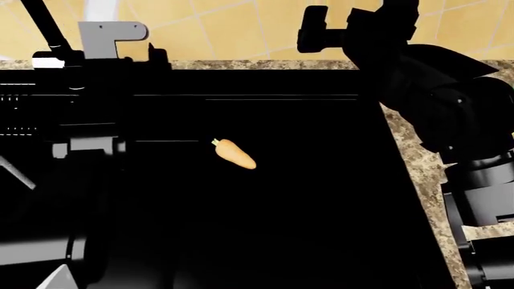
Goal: Pick the carrot from the counter and place it in the sink. Then turn on the sink faucet.
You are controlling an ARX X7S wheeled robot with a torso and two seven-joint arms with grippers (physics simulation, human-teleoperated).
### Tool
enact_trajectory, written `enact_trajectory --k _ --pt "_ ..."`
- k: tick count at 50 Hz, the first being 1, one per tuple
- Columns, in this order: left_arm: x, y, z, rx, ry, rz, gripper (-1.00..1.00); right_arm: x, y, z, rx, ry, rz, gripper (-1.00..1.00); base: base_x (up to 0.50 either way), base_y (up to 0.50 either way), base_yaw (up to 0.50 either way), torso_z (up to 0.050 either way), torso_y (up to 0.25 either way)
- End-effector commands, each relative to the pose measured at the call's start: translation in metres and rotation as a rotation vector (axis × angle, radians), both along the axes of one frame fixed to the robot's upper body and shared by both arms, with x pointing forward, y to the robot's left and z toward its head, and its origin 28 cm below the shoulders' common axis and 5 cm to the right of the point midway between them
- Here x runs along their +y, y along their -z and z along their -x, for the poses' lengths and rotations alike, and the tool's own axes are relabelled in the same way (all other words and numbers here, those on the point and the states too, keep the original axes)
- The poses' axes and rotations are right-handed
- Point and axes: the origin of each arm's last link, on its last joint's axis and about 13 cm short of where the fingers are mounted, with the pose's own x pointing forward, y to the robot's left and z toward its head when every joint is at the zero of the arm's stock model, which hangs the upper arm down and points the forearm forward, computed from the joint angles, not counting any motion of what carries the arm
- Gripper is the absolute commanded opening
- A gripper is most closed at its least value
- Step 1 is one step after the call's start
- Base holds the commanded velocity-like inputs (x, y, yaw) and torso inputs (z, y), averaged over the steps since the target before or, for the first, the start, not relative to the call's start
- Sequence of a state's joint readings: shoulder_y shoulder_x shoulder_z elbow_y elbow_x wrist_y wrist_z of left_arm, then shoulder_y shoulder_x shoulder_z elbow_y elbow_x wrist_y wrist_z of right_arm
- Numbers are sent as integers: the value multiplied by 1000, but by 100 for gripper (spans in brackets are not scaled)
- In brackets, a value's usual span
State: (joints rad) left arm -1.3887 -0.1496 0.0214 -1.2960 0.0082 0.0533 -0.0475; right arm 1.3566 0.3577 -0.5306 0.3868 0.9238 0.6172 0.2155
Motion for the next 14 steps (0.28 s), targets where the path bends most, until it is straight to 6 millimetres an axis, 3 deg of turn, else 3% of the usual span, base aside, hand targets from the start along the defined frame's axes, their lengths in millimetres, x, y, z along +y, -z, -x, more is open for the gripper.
enact_trajectory --k 1,14 --pt "-12 7 -1 17 64 14 100 0 -1 1 -2 1 1 100 0 0 0 0 0" --pt "-26 9 -2 19 111 8 100 -2 -1 2 -4 5 -5 100 0 0 0 0 0"
